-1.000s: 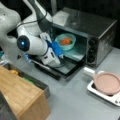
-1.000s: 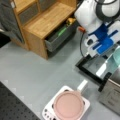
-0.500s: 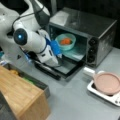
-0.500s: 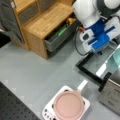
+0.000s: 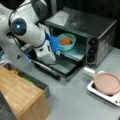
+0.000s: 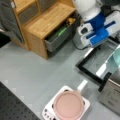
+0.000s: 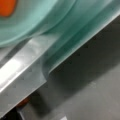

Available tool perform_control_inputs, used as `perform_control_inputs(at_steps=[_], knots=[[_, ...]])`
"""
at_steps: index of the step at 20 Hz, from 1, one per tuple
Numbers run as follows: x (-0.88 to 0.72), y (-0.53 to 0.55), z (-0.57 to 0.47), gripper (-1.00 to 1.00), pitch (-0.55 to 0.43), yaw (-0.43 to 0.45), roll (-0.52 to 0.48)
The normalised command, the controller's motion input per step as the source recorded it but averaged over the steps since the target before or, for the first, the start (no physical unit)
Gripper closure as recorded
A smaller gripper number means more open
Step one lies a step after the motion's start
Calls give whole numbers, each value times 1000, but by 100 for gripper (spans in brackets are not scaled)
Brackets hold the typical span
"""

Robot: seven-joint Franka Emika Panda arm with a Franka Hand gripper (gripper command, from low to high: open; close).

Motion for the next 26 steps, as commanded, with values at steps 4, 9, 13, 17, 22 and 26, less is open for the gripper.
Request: perform_control_inputs(at_steps=[4, 9, 13, 17, 22, 26], knots=[[133, 116, 125, -100, 205, -86, -230], [99, 196, 103, -100, 161, -81, -230], [95, 266, 99, -100, 103, -98, -199], [95, 233, 97, -100, 97, -204, -243], [86, 97, 71, -100, 78, -151, -238], [81, 13, 84, -100, 64, -43, -199]])
